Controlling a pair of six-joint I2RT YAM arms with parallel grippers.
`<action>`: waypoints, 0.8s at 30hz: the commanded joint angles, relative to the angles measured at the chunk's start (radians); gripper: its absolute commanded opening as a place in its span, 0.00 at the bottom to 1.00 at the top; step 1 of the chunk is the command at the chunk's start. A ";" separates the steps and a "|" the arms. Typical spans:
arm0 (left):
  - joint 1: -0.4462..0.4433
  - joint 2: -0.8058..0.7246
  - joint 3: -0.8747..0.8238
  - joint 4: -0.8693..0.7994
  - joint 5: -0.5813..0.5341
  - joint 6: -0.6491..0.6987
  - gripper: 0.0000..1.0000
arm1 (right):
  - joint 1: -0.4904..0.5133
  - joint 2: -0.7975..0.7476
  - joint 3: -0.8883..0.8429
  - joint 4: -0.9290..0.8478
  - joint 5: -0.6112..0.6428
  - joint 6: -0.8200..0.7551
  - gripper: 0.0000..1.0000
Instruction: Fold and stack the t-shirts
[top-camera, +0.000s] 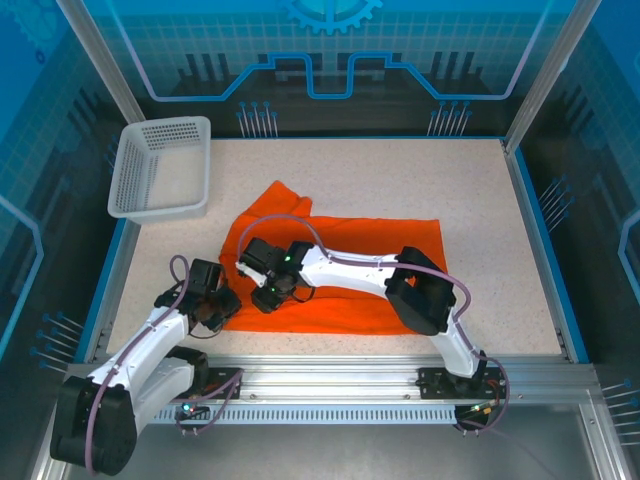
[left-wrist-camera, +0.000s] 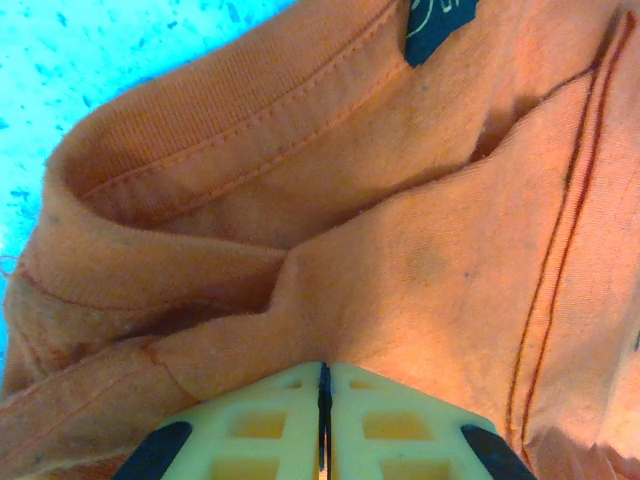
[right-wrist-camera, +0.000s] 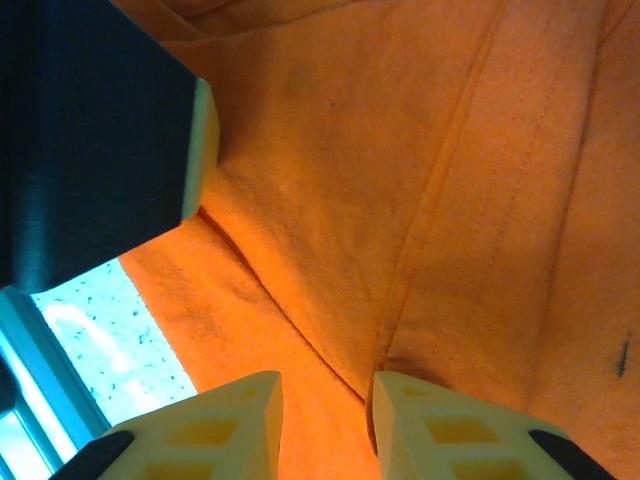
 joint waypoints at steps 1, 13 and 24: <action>0.011 0.003 -0.010 -0.001 0.021 0.024 0.11 | 0.011 0.028 0.033 -0.072 0.032 -0.004 0.30; 0.011 0.003 -0.010 0.003 0.020 0.027 0.10 | 0.026 0.070 0.063 -0.109 0.086 0.000 0.32; 0.011 0.003 -0.012 0.007 0.023 0.025 0.10 | 0.026 0.085 0.071 -0.120 0.103 0.006 0.24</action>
